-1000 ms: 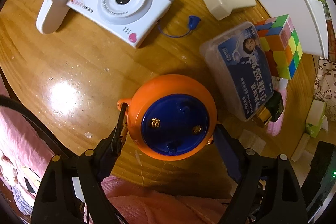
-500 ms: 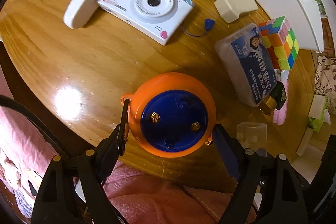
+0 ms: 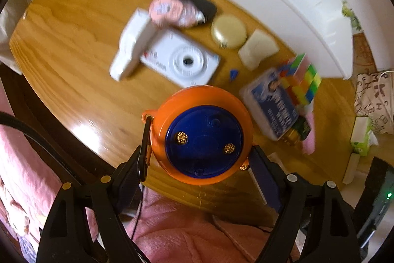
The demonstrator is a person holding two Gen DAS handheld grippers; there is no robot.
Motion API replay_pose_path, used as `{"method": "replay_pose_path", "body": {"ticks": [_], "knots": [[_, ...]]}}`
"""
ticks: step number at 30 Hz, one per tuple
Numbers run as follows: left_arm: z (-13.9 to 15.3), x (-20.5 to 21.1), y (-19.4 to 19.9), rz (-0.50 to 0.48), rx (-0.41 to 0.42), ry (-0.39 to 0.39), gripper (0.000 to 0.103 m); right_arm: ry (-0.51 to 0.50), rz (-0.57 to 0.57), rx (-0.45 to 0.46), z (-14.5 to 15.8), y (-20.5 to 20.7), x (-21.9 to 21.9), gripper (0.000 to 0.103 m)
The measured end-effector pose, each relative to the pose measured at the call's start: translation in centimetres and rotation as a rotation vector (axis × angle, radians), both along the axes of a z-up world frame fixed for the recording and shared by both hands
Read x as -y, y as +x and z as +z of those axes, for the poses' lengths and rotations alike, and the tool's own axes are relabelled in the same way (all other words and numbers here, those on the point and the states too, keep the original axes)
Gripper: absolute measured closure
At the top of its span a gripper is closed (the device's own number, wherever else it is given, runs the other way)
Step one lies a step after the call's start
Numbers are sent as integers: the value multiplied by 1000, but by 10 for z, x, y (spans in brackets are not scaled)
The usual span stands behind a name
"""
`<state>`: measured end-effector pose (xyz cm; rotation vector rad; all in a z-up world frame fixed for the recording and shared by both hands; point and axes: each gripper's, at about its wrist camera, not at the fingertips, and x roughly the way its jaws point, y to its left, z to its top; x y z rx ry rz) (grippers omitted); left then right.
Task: Organize rigid objects
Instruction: 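Close the right gripper on the clear plastic box, then lift the clear box into the white bin and open the right gripper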
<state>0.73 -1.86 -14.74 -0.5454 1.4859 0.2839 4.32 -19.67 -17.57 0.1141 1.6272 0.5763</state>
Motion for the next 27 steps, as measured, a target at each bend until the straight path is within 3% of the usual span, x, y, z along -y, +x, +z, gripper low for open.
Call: {"method": "replay_pose_path", "body": {"ticks": [11,23,24,26,27], "knots": [[65,-24,49,-90,136,95,18,8,14,167,39,18,-7,73],[94,-39,103,-198,242,133,18,6,-58,352,82,63,-24,73],[96,-39,108,-208,252,137,21,5,-63,364,85,66,-26,73],[103,-38,118,-234,281,140,57,2,-77,398,92,73,-30,73],[107,-38,122,-242,306,131,65,0,-85,415,94,77,-31,73]]}}
